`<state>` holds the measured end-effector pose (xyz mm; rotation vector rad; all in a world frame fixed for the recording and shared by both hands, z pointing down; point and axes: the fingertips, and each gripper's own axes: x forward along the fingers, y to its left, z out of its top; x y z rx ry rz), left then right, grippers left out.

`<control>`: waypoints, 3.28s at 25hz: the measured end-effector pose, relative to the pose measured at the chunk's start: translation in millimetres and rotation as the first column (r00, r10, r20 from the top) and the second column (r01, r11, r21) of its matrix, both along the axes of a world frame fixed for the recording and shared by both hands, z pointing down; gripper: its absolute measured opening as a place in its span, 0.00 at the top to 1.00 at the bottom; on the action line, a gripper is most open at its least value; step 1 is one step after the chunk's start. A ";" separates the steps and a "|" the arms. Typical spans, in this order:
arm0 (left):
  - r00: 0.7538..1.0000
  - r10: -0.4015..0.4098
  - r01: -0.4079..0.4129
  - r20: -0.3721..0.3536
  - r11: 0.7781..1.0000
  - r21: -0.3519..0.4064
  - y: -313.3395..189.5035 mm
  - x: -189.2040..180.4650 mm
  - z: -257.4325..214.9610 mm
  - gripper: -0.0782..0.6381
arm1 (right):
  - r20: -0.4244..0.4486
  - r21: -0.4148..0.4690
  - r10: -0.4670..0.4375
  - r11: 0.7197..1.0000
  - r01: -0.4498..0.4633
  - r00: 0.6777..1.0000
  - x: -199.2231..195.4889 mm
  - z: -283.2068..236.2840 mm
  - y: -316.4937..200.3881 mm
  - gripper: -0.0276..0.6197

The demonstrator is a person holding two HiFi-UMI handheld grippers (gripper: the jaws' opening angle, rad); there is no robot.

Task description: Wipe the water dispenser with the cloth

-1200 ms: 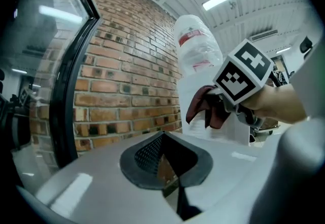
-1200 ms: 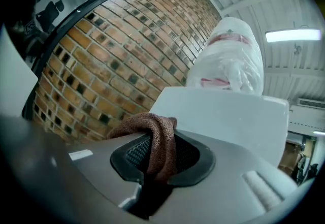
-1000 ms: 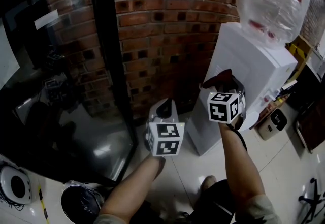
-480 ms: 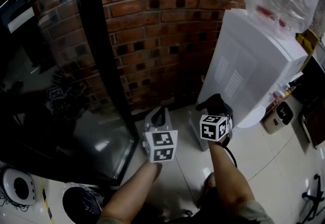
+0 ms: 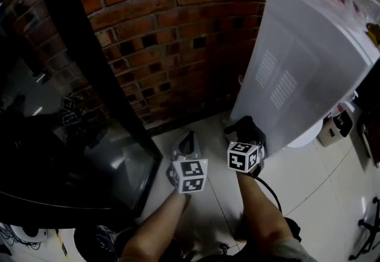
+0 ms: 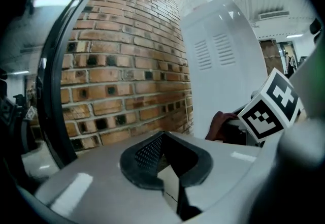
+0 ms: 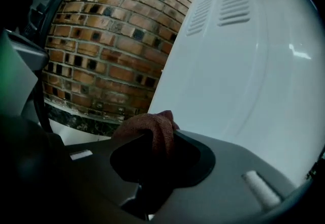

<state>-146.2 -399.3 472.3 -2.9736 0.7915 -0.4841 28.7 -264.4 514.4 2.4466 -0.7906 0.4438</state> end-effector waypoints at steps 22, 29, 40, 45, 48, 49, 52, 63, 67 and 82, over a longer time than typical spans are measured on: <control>0.991 0.025 -0.017 0.129 0.998 -0.067 8.7 13.6 96.4 0.89 | 0.193 -0.247 -0.026 0.966 0.074 0.981 -7.9 176.8 13.7 0.82; 0.997 0.021 -0.017 0.076 0.999 -0.051 14.8 16.7 46.6 0.89 | 0.091 -0.108 -0.131 0.984 0.141 0.987 -18.9 72.9 7.5 0.82; 0.988 0.074 -0.071 -0.137 0.997 0.030 70.3 -5.1 -128.6 0.89 | -0.293 0.140 -0.285 0.931 0.336 0.913 -67.3 -217.1 44.6 0.82; 0.965 0.155 -0.137 -0.213 0.986 0.097 112.4 -8.7 -204.1 0.89 | -0.535 0.134 -0.270 0.909 0.395 0.801 -78.8 -368.5 70.9 0.82; 0.949 0.195 -0.165 -0.249 0.977 0.137 128.2 -6.1 -252.4 0.89 | -0.637 0.103 -0.230 0.921 0.376 0.736 -76.3 -439.5 86.2 0.82; 0.943 0.206 -0.171 -0.261 0.974 0.150 131.6 -4.8 -268.1 0.89 | -0.661 0.093 -0.215 0.927 0.363 0.719 -73.3 -457.8 89.6 0.82; 0.926 0.238 -0.187 -0.293 0.963 0.193 142.2 -0.4 -309.5 0.89 | -0.702 0.056 -0.193 0.945 0.324 0.685 -62.9 -493.8 93.6 0.82; 0.932 0.247 -0.197 -0.265 0.960 0.201 151.6 6.8 -296.9 0.89 | -0.730 -0.097 -0.248 0.960 0.264 0.636 -59.6 -461.1 88.9 0.82; 0.946 0.228 -0.191 -0.230 0.967 0.170 147.6 9.6 -265.0 0.89 | -0.687 -0.169 -0.314 0.946 0.276 0.655 -58.1 -407.2 85.6 0.82; 0.980 0.151 -0.138 -0.133 0.985 0.104 120.5 11.1 -152.0 0.89 | -0.476 -0.364 -0.475 0.873 0.326 0.740 -51.9 -197.4 76.6 0.82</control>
